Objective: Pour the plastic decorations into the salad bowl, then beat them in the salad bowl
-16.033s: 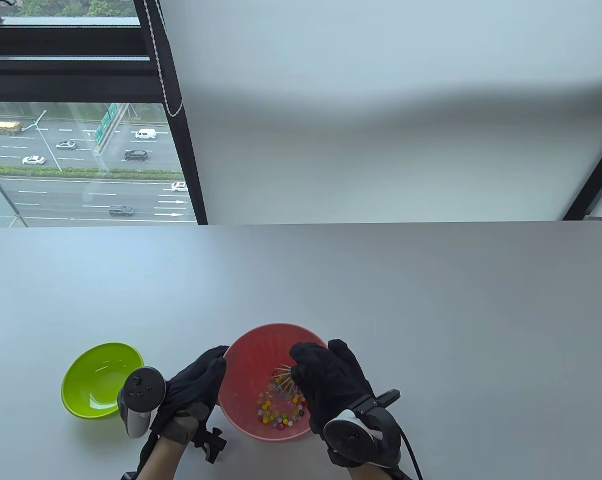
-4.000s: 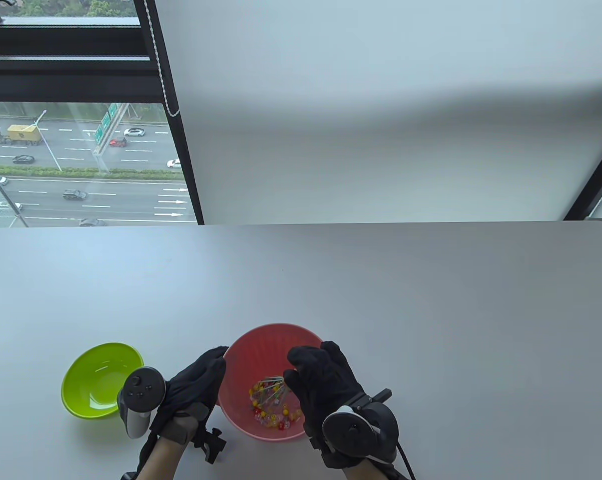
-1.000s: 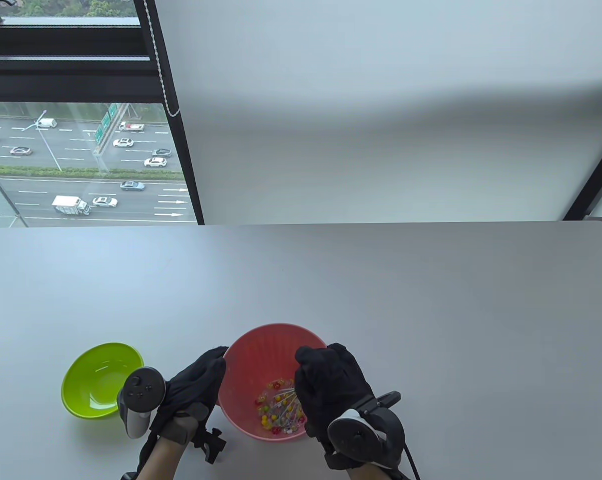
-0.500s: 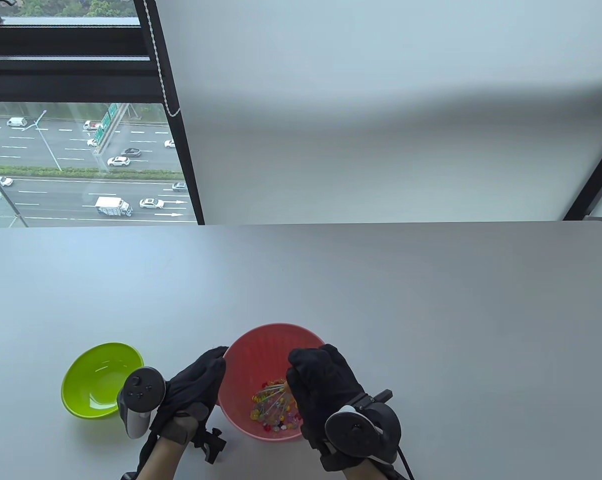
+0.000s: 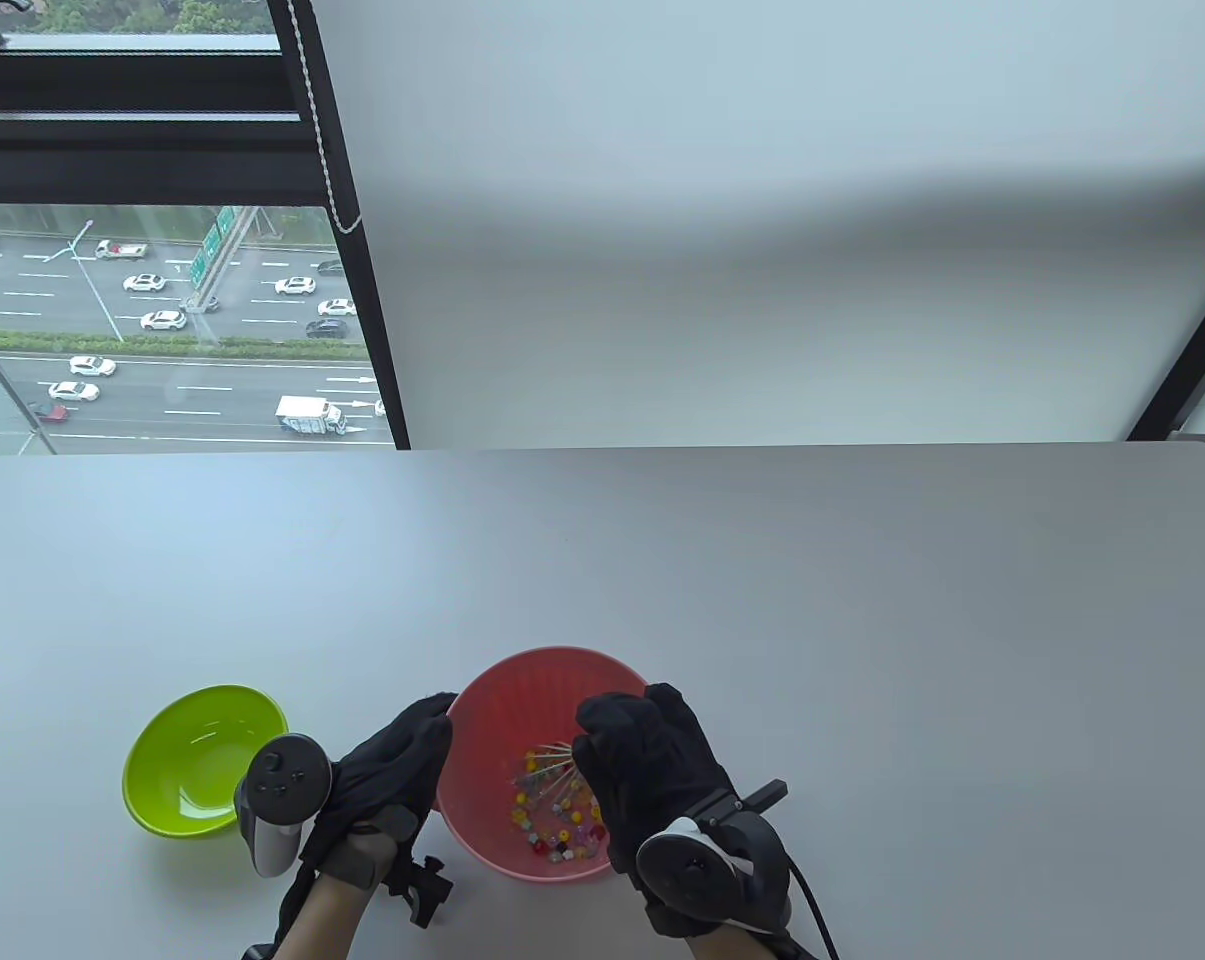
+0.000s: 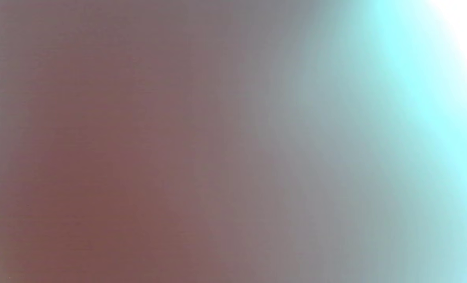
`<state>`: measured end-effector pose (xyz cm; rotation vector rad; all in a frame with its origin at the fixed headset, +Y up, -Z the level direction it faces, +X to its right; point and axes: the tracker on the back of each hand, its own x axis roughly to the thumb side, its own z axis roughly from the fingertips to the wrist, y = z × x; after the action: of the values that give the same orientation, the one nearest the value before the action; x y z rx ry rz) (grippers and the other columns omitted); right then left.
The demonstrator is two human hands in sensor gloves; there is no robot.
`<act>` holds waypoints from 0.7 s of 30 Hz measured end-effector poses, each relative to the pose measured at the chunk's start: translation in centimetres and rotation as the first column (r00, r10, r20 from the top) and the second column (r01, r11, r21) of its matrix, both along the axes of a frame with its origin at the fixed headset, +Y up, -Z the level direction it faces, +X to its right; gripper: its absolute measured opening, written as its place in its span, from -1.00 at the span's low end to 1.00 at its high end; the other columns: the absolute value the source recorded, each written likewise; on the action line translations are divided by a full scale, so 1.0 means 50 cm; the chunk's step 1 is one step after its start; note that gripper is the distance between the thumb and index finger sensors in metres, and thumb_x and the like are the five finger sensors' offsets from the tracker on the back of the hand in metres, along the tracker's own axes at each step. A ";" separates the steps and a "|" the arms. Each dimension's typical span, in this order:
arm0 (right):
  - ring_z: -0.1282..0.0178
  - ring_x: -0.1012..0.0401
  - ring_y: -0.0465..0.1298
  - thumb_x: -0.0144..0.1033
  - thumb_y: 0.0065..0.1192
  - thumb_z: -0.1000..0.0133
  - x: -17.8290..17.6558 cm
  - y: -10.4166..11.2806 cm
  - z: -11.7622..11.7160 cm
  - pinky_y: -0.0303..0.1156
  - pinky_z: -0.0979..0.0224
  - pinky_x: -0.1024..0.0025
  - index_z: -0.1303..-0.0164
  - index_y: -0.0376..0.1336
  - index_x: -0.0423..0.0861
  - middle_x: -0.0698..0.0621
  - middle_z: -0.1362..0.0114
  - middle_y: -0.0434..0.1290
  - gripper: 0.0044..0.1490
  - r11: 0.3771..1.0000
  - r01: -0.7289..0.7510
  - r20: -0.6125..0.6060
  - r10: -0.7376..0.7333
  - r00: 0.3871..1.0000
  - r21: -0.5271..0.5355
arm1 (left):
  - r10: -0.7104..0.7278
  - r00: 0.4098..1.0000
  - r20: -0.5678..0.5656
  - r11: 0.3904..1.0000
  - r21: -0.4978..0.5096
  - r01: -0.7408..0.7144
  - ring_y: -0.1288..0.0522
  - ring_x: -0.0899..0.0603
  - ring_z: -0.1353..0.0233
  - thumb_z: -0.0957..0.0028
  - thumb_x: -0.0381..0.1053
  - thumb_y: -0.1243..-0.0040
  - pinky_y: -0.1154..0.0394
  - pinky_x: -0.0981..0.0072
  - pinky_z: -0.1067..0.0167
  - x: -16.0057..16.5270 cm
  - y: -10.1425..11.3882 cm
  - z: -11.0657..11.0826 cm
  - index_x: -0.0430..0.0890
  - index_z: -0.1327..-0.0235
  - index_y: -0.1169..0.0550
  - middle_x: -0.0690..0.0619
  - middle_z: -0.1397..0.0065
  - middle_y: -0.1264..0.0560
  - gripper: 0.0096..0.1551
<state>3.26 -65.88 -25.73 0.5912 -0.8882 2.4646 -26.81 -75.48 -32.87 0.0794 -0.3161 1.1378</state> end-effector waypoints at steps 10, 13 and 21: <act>0.05 0.17 0.65 -0.03 0.11 -0.28 0.006 0.009 0.007 0.25 -0.63 0.07 -0.42 0.11 0.13 0.15 -0.38 0.38 -0.49 0.995 -0.076 0.067 0.071 0.995 0.069 | 0.000 1.000 0.000 1.000 0.000 0.000 -0.57 -0.24 -0.06 -0.22 0.33 0.09 -0.23 -0.25 -0.42 0.000 0.000 0.000 -0.24 -0.32 -0.50 0.01 0.26 -0.62 -0.23; 0.09 0.17 0.64 -0.02 0.11 -0.28 0.011 0.015 0.009 0.26 -0.62 0.07 -0.42 0.12 0.13 0.15 -0.36 0.39 -0.49 0.994 -0.076 0.079 0.070 0.994 0.080 | 0.000 1.000 0.000 1.000 0.000 0.000 -0.57 -0.24 -0.05 -0.22 0.33 0.09 -0.24 -0.25 -0.42 0.000 0.000 0.000 -0.25 -0.32 -0.50 0.01 0.26 -0.62 -0.23; 0.21 0.19 0.62 -0.01 0.10 -0.27 0.027 0.024 0.011 0.30 -0.59 0.10 -0.40 0.14 0.11 0.16 -0.27 0.43 -0.50 0.997 -0.007 0.071 0.001 0.997 0.080 | 0.000 1.000 0.000 1.000 0.000 0.000 -0.57 -0.24 -0.05 -0.22 0.34 0.09 -0.24 -0.25 -0.42 0.000 0.000 0.000 -0.25 -0.32 -0.50 0.01 0.26 -0.62 -0.23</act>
<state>4.63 -64.68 -25.17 0.5362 -1.0185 2.4762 -26.81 -75.48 -32.87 0.0794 -0.3161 1.1379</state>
